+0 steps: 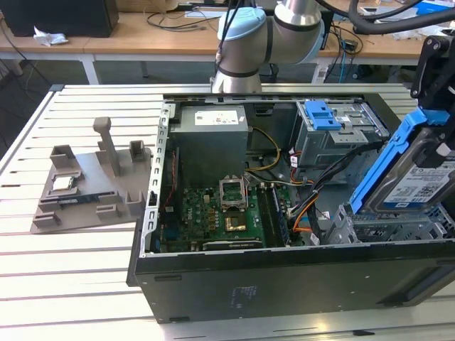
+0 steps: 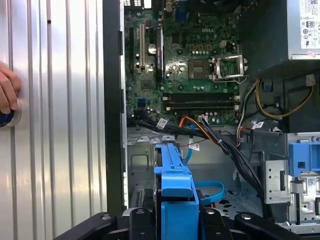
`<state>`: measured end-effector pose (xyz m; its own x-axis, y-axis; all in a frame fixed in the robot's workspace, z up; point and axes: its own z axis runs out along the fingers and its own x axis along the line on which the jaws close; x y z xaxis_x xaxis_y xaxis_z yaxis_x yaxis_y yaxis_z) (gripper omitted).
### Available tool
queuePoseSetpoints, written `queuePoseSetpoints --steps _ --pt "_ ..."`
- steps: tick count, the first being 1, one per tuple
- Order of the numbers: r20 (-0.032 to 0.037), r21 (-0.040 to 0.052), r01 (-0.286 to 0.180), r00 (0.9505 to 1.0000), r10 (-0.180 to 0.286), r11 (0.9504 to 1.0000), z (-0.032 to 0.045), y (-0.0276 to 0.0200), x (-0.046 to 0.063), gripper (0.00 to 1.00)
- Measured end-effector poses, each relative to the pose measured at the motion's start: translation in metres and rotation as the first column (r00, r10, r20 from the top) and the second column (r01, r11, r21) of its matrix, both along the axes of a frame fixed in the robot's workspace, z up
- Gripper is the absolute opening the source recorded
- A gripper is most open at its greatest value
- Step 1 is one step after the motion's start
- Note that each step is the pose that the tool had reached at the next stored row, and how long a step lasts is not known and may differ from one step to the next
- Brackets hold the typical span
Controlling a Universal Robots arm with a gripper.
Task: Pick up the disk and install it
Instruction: 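Pick up the disk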
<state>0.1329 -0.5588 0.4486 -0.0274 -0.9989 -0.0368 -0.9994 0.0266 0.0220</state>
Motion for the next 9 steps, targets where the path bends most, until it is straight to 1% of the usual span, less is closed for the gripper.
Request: queuePoseSetpoints --steps 2,9 --pt "0.0000 0.0000 0.000 1.0000 0.000 1.0000 -0.0020 0.0022 -0.0004 0.37" --pt "0.0000 -0.0017 0.000 1.0000 0.000 1.0000 -0.0076 0.0062 -0.0003 0.37"
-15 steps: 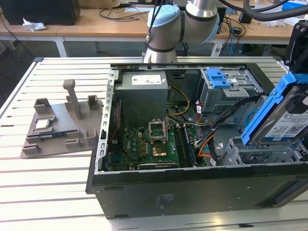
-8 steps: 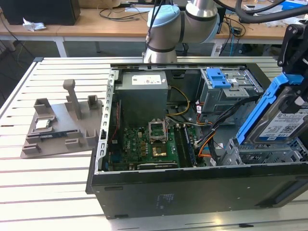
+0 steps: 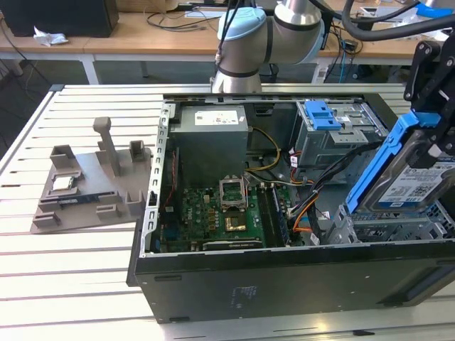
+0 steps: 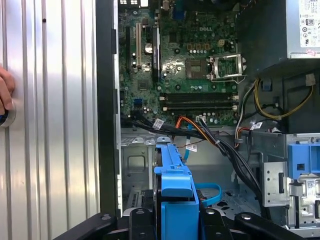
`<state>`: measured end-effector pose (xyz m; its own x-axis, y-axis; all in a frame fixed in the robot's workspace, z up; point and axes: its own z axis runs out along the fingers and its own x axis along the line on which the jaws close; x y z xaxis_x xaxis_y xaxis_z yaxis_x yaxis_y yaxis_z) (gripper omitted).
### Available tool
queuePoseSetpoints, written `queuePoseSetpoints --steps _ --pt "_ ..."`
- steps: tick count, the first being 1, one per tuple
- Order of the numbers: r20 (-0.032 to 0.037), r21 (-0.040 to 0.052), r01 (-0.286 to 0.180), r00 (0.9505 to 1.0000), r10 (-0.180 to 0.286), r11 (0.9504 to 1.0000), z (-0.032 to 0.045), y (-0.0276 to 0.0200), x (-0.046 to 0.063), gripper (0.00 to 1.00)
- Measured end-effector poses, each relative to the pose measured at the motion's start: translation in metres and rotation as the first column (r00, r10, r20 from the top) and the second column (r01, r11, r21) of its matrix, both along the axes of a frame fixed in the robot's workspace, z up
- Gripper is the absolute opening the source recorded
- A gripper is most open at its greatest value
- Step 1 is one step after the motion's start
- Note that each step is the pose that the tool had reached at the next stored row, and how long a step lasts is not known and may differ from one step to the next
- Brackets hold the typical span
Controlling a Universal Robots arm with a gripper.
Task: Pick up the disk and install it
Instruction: 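Pick up the disk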
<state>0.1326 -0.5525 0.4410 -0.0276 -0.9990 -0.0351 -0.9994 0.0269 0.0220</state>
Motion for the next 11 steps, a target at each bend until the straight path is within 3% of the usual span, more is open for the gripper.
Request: queuePoseSetpoints --steps 11 --pt "0.0000 -0.0060 0.000 1.0000 0.000 1.0000 -0.0057 0.0018 0.0010 0.37"
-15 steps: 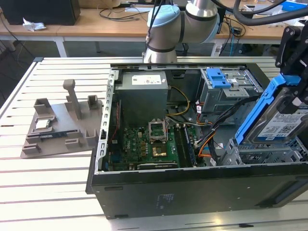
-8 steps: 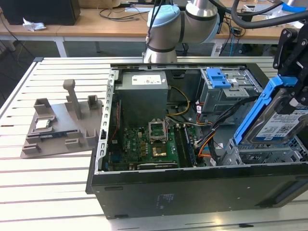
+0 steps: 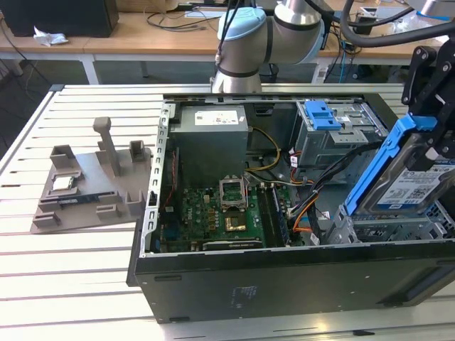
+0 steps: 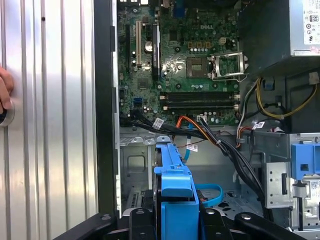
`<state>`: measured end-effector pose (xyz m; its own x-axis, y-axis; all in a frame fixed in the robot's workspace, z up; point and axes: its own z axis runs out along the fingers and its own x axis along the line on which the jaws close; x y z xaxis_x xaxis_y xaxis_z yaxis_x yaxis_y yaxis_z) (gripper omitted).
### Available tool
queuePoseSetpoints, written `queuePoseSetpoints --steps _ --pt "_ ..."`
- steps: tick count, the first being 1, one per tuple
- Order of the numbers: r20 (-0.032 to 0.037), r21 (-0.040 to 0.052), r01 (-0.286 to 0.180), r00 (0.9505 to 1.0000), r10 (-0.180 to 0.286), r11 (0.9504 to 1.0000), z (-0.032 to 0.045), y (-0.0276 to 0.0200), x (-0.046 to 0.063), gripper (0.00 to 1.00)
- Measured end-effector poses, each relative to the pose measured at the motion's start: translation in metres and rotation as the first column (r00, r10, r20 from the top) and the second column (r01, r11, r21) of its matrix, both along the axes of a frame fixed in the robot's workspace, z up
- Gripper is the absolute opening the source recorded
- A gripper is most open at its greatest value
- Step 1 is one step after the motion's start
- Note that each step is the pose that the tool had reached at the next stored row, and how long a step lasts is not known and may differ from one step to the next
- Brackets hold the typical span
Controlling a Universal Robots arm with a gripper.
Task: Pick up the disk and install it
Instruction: 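Pick up the disk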
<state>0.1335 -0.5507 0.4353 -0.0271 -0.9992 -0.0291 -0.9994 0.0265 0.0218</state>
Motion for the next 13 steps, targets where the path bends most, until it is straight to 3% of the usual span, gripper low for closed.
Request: queuePoseSetpoints --steps 13 --pt "0.0000 0.0000 0.000 1.0000 0.000 1.0000 -0.0140 0.0000 0.000 0.37"
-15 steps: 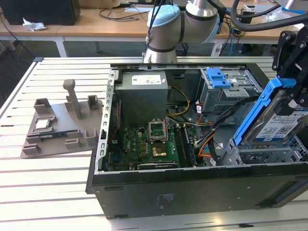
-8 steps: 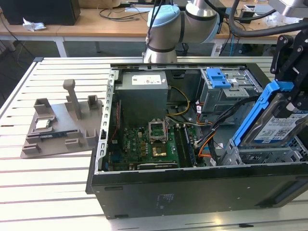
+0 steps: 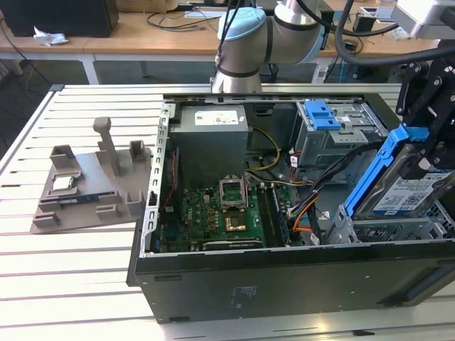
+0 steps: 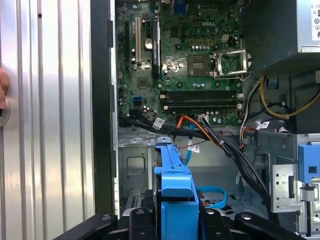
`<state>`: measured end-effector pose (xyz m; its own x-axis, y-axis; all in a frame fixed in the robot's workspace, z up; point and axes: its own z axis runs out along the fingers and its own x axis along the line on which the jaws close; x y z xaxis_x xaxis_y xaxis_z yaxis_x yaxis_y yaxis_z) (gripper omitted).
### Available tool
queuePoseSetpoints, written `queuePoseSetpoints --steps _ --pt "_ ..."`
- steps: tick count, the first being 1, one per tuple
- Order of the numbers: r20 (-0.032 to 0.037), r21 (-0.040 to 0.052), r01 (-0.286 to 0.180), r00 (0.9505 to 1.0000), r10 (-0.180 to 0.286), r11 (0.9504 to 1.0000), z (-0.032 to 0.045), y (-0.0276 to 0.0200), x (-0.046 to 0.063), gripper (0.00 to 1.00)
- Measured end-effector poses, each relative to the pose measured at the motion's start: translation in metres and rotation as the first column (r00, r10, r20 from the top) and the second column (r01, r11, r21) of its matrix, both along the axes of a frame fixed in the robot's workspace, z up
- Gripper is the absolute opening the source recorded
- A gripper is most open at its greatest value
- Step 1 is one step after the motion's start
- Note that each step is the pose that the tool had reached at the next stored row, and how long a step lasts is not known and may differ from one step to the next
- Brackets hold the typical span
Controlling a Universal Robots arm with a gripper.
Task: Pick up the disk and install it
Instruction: 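Pick up the disk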
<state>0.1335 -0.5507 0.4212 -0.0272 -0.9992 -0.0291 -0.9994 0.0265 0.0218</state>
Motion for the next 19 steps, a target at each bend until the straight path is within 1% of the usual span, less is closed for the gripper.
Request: queuePoseSetpoints --steps 4,7,12,19 --pt "0.0000 0.0000 0.000 1.0000 0.000 1.0000 -0.0040 0.0000 0.000 0.37" --pt "0.0000 0.0000 0.000 1.0000 0.000 1.0000 -0.0095 0.0000 0.000 0.37" --pt "0.0000 0.0000 0.000 1.0000 0.000 1.0000 -0.0148 0.0000 0.000 0.37" --pt "0.0001 -0.0001 0.000 1.0000 0.000 1.0000 -0.0185 0.0000 0.000 0.37"
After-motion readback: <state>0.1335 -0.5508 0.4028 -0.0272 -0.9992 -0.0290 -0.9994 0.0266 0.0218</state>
